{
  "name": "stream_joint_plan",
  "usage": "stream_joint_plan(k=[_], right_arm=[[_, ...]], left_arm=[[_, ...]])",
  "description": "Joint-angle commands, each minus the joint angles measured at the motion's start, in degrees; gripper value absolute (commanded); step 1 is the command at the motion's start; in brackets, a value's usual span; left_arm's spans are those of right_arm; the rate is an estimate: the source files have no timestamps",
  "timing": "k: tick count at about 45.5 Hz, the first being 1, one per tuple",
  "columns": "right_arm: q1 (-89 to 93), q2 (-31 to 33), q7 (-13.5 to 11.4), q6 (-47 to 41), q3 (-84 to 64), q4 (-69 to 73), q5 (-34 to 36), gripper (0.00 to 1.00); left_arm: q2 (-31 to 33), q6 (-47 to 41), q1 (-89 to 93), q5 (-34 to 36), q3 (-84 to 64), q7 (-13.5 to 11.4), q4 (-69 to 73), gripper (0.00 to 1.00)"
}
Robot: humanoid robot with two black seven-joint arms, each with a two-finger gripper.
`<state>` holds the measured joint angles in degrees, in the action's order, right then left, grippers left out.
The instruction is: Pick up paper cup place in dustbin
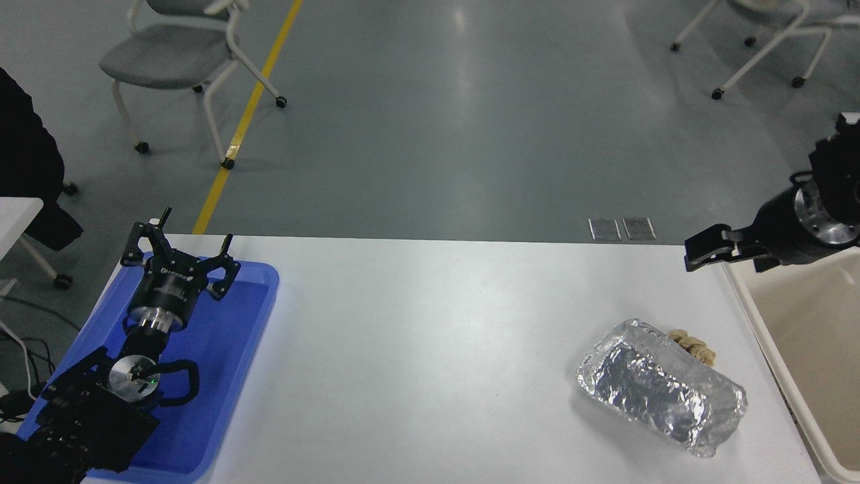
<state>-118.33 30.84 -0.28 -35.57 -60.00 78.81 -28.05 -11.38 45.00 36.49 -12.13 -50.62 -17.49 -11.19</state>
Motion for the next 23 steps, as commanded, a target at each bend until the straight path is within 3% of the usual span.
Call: stream_joint_plan(k=[1,9,23], right_arm=[[-8.9,-13.9,-0.7,-4.6,-2.0,3.5,10.5,1.0],[-11.9,-22.5,-1.7,-7.1,-4.3,3.3,17.0,1.0],[-15.0,-28.5,-1.7,-9.4,-6.2,4.0,26.0,1.0]], left_arm=[[-0.1,0.0,-0.1,0.0,0.0,0.0,0.0,1.0],[-0.1,0.0,-0.1,0.0,0.0,0.0,0.0,1.0],[-0.1,0.0,-0.1,0.0,0.0,0.0,0.0,1.0]])
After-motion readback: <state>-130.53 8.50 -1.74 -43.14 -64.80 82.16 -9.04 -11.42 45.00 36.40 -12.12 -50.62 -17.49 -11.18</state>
